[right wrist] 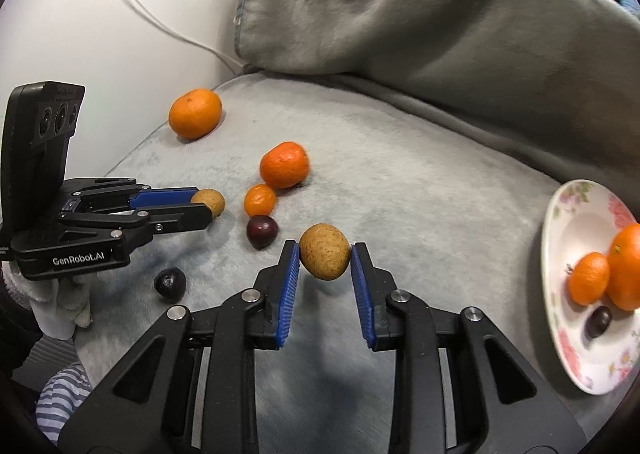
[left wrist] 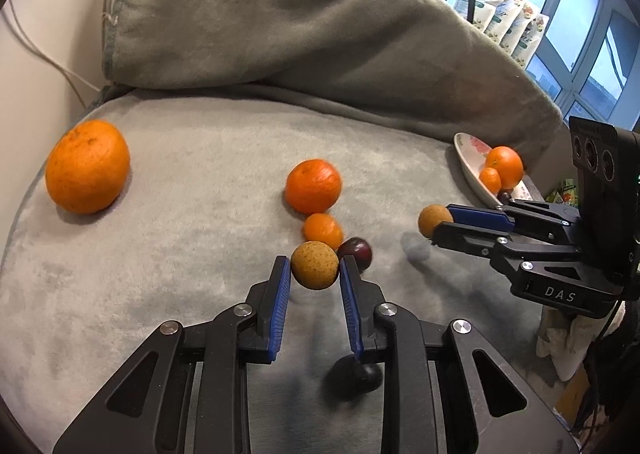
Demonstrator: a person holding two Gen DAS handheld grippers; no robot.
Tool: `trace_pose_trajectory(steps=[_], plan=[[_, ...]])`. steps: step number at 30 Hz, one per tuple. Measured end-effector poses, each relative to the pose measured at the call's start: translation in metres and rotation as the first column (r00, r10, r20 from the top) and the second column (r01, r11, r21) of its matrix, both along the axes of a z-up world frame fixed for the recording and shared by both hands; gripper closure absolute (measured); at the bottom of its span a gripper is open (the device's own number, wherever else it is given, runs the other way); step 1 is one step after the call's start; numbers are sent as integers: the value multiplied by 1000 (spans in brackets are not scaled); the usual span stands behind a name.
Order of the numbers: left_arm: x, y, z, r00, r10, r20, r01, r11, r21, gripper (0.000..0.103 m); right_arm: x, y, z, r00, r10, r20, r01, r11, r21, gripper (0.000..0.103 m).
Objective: Organize fruits
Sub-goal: 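Grasp the brown kiwi with the right gripper while the left gripper grasps the small brown fruit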
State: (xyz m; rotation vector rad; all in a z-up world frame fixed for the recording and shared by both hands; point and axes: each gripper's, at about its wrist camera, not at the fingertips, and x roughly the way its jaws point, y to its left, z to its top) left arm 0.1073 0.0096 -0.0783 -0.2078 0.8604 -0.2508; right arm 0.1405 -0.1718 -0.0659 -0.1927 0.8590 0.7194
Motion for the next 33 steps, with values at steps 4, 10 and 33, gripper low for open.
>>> trace_pose_trajectory(steps=[4,10,33], plan=[[1,-7,7,1000,-14,14,14,1000,-6,79,-4,-21,9,999,-41,21,40,999,12,75],[7,-24,17,999,-42,35,43,999,-21,79,-13,-50,19,994,-98,57,97,995,19,75],[44,-123,37,979,-184,86,191,979,-76,79,-23,-170,27,931,-354,91,352,935,36,75]])
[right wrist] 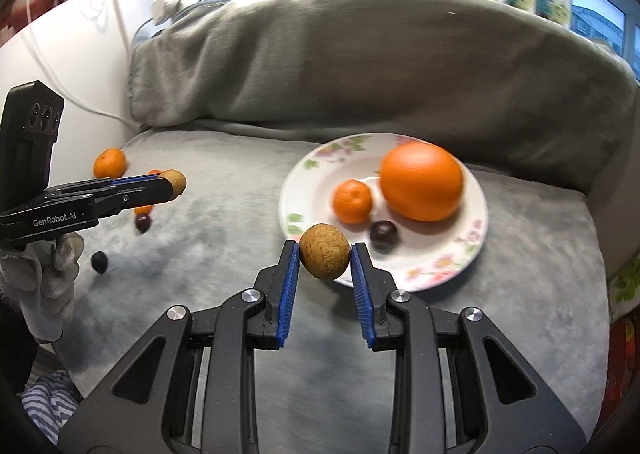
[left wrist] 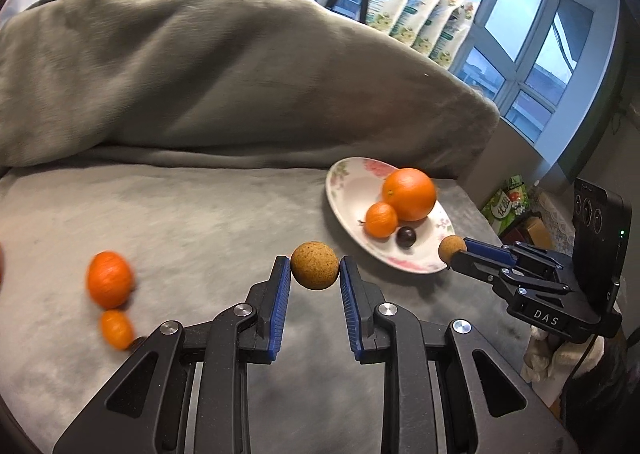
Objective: Organize fruits
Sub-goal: 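Grasp the brown kiwi with the right gripper while the left gripper grasps the small brown fruit, then open the left gripper over the plate while the right gripper opens, releasing both brown fruits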
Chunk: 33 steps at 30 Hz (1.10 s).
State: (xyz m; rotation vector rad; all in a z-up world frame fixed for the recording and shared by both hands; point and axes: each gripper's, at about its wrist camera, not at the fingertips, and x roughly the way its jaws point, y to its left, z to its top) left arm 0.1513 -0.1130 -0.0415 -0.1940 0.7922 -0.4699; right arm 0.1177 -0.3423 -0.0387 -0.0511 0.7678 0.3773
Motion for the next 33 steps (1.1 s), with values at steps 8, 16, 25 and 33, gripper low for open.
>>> trace_pose_trajectory(steps=[8,16,25,33], plan=[[13,-36,-2,999,-54,-2,54,998,28,79,6,-26,-4,998,-69,0,69,997,-28,75],[23,-66,-5,996,-93,-4,93,993,74,79,16,-40,-12,994,-105,-11,104,993,-48,75],[31,-79,-10,993,-113,-19,114,989,93,79,24,-38,-17,994,-106,-16,104,993,-61,75],[36,-83,-11,993,-114,-22,116,988,98,79,28,-38,-18,994,-104,-18,103,993,-66,75]])
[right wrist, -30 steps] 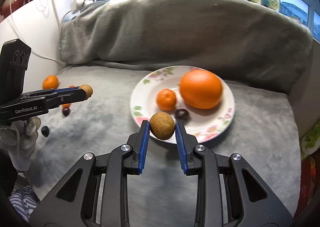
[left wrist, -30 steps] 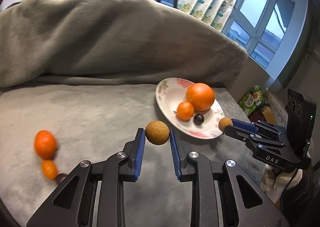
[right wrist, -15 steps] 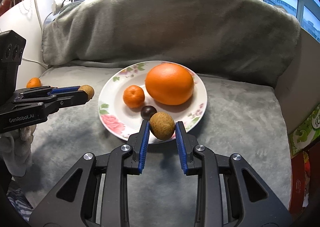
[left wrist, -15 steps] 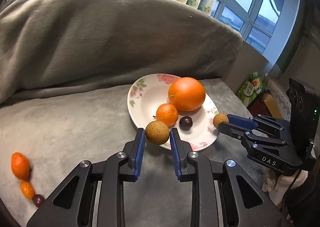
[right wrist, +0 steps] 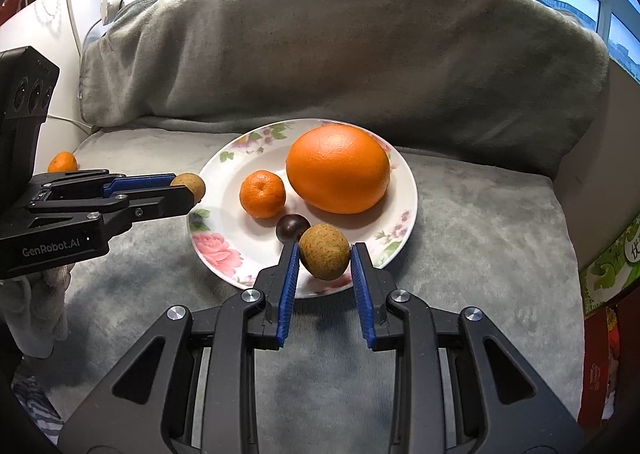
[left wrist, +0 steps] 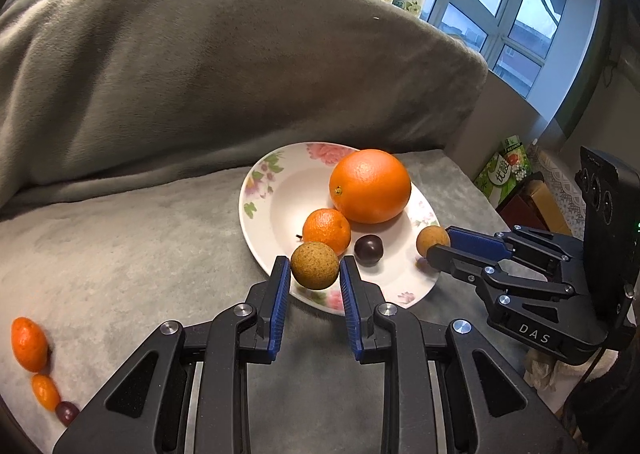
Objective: Organize fruits
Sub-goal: 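Open the left gripper over the plate while the right gripper opens, releasing both brown fruits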
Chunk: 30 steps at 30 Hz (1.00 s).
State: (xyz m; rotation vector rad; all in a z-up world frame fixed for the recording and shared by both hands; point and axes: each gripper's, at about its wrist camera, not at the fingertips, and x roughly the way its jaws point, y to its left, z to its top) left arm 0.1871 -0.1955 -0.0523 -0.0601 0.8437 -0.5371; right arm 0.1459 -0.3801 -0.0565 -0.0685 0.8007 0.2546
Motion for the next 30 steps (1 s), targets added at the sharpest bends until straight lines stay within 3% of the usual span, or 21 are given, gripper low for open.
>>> trace_pose_trajectory(steps=[8,11,12,14,15,17,18,22,24,30], plan=[[2,-1,1,1000,-1,3,1,1000,0,78,1,0,0,1000,9,-1,-9,1000,0,75],[2,-2,2,1000,0,9,0,1000,1,62,1,-1,1,1000,9,0,-9,1000,-2,74],[2,-2,3,1000,1,10,-1,1000,0,62,1,-1,1,1000,9,-1,-9,1000,-2,71],[2,-1,3,1000,6,10,-6,1000,2,62,0,-2,2,1000,2,7,-2,1000,-4,44],[2,0,4,1000,9,13,-9,1000,6,61,0,-2,3,1000,-1,14,1,1000,-6,40],[1,1,5,1000,18,21,-18,1000,9,48,-2,-3,5,1000,-3,24,3,1000,-8,38],[1,3,6,999,25,23,-25,1000,6,45,-2,-3,5,1000,-4,24,4,1000,-8,38],[1,5,8,999,47,20,-47,999,4,34,-4,-4,7,999,-14,33,15,1000,-24,19],[0,6,10,998,61,27,-61,998,12,29,-5,-4,8,999,-16,37,16,1000,-22,15],[-6,16,15,996,80,25,-80,997,19,28,-11,3,13,999,0,43,2,1000,-29,14]])
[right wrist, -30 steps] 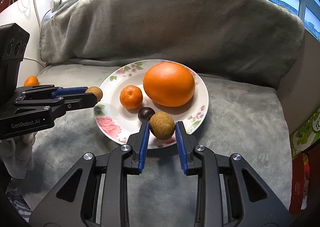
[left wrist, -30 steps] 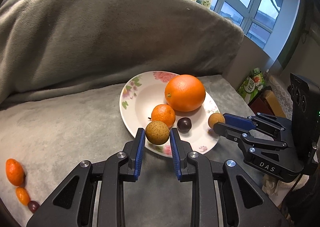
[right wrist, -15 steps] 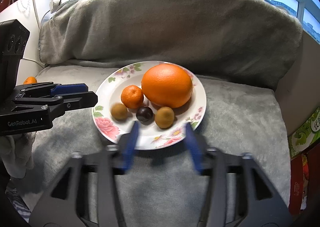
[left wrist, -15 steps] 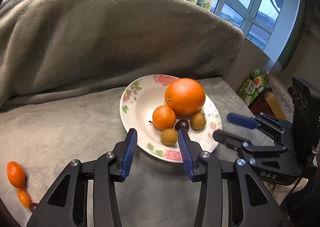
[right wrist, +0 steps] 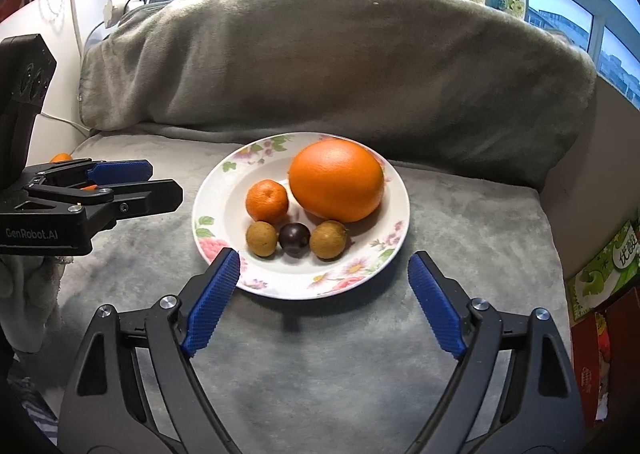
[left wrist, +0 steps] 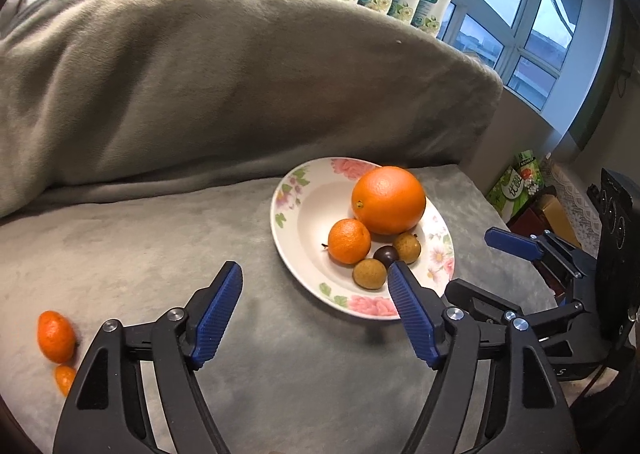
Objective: Organize fruits
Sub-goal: 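Open the left gripper over the plate while the right gripper opens, releasing both brown fruits, then withdraw both open grippers from the plate toward the loose fruits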
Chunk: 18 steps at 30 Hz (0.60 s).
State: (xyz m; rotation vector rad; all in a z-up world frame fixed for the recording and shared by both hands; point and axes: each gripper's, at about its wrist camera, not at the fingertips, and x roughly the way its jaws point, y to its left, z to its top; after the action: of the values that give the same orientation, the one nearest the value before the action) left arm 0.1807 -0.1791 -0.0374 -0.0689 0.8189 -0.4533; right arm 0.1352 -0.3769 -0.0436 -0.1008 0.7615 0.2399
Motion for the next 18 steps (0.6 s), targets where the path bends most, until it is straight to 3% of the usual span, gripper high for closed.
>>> trace_pose_trajectory(steps=[8,18], plan=[[-13,30,13,999,38,32,-39,999,13,28,-9,18,8,999,39,9,-39,999,16,14],[-47,100,21,985,142,96,-147,988,54,28,-7,49,20,994,104,20,-105,994,42,14]])
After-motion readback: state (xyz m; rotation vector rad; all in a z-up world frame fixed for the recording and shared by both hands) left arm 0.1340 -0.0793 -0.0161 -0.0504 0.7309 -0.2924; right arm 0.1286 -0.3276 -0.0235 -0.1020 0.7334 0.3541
